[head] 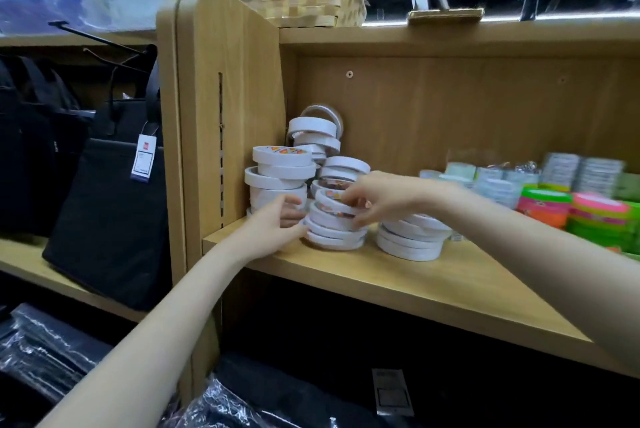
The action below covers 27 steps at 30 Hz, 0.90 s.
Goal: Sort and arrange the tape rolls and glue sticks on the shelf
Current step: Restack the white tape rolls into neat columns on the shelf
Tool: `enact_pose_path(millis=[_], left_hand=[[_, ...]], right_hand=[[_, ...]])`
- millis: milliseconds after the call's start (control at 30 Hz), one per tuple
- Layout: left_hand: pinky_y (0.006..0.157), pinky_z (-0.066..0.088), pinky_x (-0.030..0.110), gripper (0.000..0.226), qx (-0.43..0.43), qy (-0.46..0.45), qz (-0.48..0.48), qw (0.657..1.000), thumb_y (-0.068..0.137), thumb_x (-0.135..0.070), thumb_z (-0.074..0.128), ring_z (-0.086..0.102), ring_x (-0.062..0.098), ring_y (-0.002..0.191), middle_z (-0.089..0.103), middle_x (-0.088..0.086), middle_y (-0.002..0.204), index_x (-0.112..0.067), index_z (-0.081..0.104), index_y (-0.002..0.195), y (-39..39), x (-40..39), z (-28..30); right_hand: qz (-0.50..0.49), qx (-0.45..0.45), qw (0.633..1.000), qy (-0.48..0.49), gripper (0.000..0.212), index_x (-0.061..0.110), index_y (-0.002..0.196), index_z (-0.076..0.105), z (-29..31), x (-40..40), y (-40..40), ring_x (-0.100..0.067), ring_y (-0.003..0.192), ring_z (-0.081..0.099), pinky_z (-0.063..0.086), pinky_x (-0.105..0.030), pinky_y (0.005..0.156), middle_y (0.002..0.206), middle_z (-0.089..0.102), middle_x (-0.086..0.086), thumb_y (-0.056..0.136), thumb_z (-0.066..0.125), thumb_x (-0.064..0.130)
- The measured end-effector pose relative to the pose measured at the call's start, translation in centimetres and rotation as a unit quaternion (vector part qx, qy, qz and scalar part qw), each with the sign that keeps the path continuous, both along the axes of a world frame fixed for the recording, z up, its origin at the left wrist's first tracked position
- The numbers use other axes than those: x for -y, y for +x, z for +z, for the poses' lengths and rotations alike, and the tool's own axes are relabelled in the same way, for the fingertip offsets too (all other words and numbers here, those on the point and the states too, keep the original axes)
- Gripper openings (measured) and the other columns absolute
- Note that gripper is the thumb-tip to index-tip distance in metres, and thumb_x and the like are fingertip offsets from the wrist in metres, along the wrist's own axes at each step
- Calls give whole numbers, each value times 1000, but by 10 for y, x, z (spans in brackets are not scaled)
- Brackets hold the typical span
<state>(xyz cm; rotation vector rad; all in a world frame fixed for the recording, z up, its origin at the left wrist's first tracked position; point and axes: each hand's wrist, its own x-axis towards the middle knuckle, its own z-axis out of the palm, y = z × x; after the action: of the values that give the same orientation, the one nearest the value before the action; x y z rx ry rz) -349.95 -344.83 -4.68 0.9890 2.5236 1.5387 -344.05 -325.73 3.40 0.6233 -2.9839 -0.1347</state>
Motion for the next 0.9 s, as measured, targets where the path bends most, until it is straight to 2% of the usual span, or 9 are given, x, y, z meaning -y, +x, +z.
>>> enact_pose_path(millis=[67, 133, 233, 300, 333, 433, 567, 667, 900], left_hand=[[94, 38, 21, 54, 17, -20, -20, 999, 88, -14, 60, 49, 9, 116, 47, 4, 138, -14, 33, 135, 4, -1, 2], [97, 35, 19, 64, 15, -40, -44, 998, 87, -14, 63, 45, 8, 120, 41, 1, 142, -18, 27, 140, 8, -2, 4], [108, 31, 26, 83, -12, -56, -56, 997, 81, -22, 70, 39, 10, 130, 37, 1, 145, -28, 18, 145, 11, -5, 6], [111, 30, 30, 89, -33, -59, -53, 996, 78, -28, 72, 35, 9, 133, 35, -3, 146, -31, 15, 147, 12, -10, 6], [109, 30, 27, 90, -44, -62, -50, 996, 77, -32, 72, 35, 6, 132, 35, -5, 146, -31, 16, 147, 12, -12, 5], [98, 30, 18, 88, -75, -83, -24, 993, 76, -37, 73, 36, 1, 123, 40, -8, 142, -30, 19, 145, 14, -19, 5], [94, 30, 17, 88, -64, -101, 16, 993, 73, -40, 75, 41, 3, 115, 44, -4, 140, -27, 23, 143, 15, -22, 8], [95, 32, 19, 86, -41, -112, 14, 993, 70, -41, 77, 42, 4, 114, 44, -5, 137, -26, 28, 140, 16, -22, 11], [99, 34, 22, 82, -6, -140, -53, 989, 74, -35, 75, 43, 6, 114, 47, -6, 128, -24, 27, 139, 19, -19, 20]], right_hand=[[5, 1, 1000, -6, 10, 9, 90, 60, -10, -2, -2, -15, 76, 49, 40, -35, 72, 84, 58, -1, 83, 62, 16], [-14, -41, 999, -11, 23, 20, 105, 61, -7, -10, 4, -11, 94, 51, 42, -35, 85, 102, 60, 8, 83, 64, 27], [-50, -116, 991, -32, 31, 25, 110, 60, 10, -32, 26, -11, 105, 49, 39, -33, 93, 109, 58, 10, 82, 67, 37], [-89, -136, 984, -73, 32, 21, 106, 62, 21, -53, 44, -14, 101, 53, 41, -29, 88, 104, 60, 5, 80, 68, 40], [-113, -128, 981, -89, 33, 21, 103, 62, 24, -63, 52, -15, 97, 54, 43, -28, 86, 100, 60, 5, 78, 68, 43], [-162, -47, 982, -88, 31, 26, 90, 58, 13, -83, 63, -13, 86, 54, 44, -29, 78, 90, 59, 8, 73, 71, 48], [-145, -47, 985, -84, 28, 20, 85, 57, -9, -91, 52, -19, 78, 52, 37, -30, 65, 85, 59, -1, 73, 75, 38], [-126, -32, 988, -82, 26, 18, 74, 54, -3, -87, 52, -12, 65, 46, 32, -27, 58, 73, 53, 3, 74, 76, 32], [-139, 23, 987, -78, 30, 6, 80, 63, 9, -88, 67, -11, 62, 47, 34, -29, 57, 69, 54, 3, 69, 80, 28]])
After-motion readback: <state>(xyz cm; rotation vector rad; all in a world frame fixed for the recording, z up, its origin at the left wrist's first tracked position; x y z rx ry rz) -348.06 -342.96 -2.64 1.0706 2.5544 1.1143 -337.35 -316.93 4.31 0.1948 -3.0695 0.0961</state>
